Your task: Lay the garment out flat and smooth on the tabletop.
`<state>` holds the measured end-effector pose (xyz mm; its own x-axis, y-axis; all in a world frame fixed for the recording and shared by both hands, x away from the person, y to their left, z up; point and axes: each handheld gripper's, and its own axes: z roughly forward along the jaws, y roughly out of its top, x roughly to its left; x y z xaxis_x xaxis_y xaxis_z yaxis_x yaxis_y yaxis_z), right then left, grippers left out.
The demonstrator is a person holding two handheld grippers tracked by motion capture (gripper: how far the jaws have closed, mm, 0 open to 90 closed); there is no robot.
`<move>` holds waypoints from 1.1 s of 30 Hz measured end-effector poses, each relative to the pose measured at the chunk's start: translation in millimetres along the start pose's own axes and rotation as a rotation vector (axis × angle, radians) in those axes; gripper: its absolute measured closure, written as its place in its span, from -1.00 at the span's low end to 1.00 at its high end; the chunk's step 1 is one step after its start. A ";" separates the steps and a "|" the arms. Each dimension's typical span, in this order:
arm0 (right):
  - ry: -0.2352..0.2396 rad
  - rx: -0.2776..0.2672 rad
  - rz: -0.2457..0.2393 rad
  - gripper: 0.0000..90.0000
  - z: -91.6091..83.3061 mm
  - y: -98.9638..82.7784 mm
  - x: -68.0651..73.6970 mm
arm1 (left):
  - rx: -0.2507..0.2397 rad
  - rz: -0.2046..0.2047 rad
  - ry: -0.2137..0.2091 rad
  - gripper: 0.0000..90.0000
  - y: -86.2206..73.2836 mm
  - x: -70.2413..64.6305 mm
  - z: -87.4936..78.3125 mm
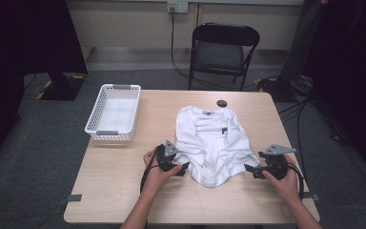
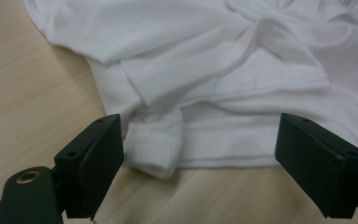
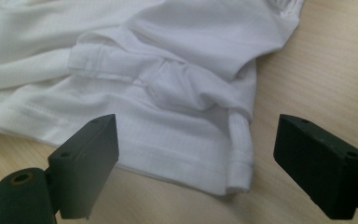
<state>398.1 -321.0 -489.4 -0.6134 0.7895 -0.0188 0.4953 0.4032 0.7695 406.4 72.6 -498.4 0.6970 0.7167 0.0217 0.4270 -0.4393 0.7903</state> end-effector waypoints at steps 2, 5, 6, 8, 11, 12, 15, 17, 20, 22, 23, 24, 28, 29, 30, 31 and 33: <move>0.008 0.004 0.011 -0.69 1.4 -4.1 1.3 | 0.002 0.019 -0.007 -0.66 -0.9 -1.3 -1.3; -0.007 0.029 0.010 -0.69 3.8 -8.2 1.8 | 0.077 0.028 -0.022 -0.67 -3.2 -3.3 -0.9; -0.002 0.042 0.009 -0.70 4.4 -9.4 1.8 | 0.082 0.012 -0.029 -0.73 -3.7 -3.3 -0.8; -0.002 0.044 0.016 -0.72 5.6 -11.8 1.4 | 0.083 0.013 -0.028 -0.74 -3.7 -3.3 -0.9; -0.002 0.044 0.018 -0.72 5.0 -12.4 0.7 | 0.083 0.014 -0.032 -0.74 -4.1 -3.1 -1.2; -0.001 0.044 0.016 -0.72 4.9 -12.4 0.4 | 0.082 0.014 -0.032 -0.74 -4.1 -3.2 -1.1; 0.000 0.046 0.015 -0.73 5.1 -12.2 0.2 | 0.082 0.014 -0.032 -0.74 -4.0 -2.9 -1.0; -0.001 0.046 0.015 -0.73 5.3 -12.1 -0.1 | 0.082 0.013 -0.032 -0.74 -4.0 -3.0 -1.0; 0.000 0.046 0.014 -0.72 5.2 -12.1 -0.1 | 0.082 0.012 -0.032 -0.75 -4.0 -3.0 -1.0; 0.005 0.045 0.012 -0.72 5.0 -12.2 -0.5 | 0.083 0.013 -0.031 -0.75 -4.0 -2.8 -1.0; 0.008 0.045 0.014 -0.71 4.8 -12.2 -0.7 | 0.083 0.011 -0.032 -0.75 -4.0 -2.8 -0.9; 0.012 0.048 0.015 -0.68 4.5 -11.9 -1.2 | 0.083 0.010 -0.032 -0.75 -4.0 -2.8 -0.9; 0.039 0.026 0.041 -0.54 -0.8 -4.1 -5.9 | 0.083 0.011 -0.032 -0.75 -4.0 -2.7 -0.9; 0.041 0.019 0.044 -0.47 -2.4 -1.6 -6.6 | 0.083 0.010 -0.032 -0.75 -4.0 -2.7 -0.9; 0.040 0.005 0.043 -0.39 -4.7 2.1 -7.5 | 0.084 0.012 -0.033 -0.75 -4.0 -2.6 -0.9; 0.037 -0.014 0.043 -0.31 -6.8 5.9 -8.4 | 0.084 0.012 -0.033 -0.75 -3.9 -2.5 -0.9; 0.033 -0.039 0.047 -0.16 -8.9 13.8 -11.3 | 0.084 0.011 -0.033 -0.75 -4.0 -2.5 -0.8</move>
<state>406.4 -328.4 -472.9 -0.6103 0.7913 0.0386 0.5003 0.3471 0.7932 402.4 73.0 -501.0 0.7202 0.6937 0.0090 0.4648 -0.4920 0.7361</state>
